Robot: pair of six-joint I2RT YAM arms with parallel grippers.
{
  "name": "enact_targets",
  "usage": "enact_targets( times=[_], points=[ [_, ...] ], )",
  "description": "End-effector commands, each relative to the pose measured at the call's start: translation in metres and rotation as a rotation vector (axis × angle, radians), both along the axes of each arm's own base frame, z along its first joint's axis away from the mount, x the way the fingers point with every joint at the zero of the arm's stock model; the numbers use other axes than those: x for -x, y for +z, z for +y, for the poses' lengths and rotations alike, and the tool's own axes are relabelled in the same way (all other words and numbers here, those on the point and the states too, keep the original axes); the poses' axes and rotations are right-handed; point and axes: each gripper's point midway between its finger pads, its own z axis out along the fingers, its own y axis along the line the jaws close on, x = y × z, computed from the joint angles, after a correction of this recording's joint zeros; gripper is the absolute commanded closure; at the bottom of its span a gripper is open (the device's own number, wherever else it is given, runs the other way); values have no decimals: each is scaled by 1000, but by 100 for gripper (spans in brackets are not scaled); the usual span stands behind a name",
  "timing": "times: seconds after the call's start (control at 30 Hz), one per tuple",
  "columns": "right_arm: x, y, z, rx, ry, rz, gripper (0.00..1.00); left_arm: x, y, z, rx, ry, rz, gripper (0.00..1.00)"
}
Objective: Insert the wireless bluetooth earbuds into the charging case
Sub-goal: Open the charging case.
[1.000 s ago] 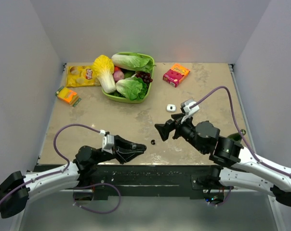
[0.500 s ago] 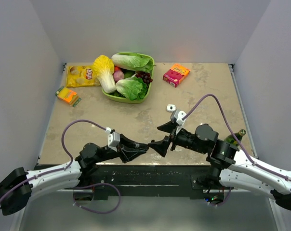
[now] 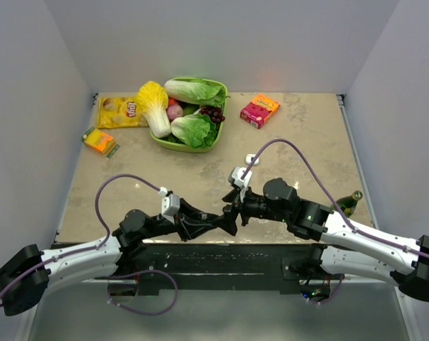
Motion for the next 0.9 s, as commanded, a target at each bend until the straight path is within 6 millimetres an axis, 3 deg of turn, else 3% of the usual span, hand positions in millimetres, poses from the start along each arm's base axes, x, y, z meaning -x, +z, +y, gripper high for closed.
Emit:
enact_targets(
  times=[0.0,0.33,0.87],
  points=[
    [-8,18,1,-22,-26,-35,11,10,38,-1,101,-52,-67,100],
    [-22,31,-8,-59,-145,-39,10,15,31,2,99,-69,-82,100],
    [-16,56,-9,-132,-128,-47,7,5,22,1,70,-19,-48,100]
  ],
)
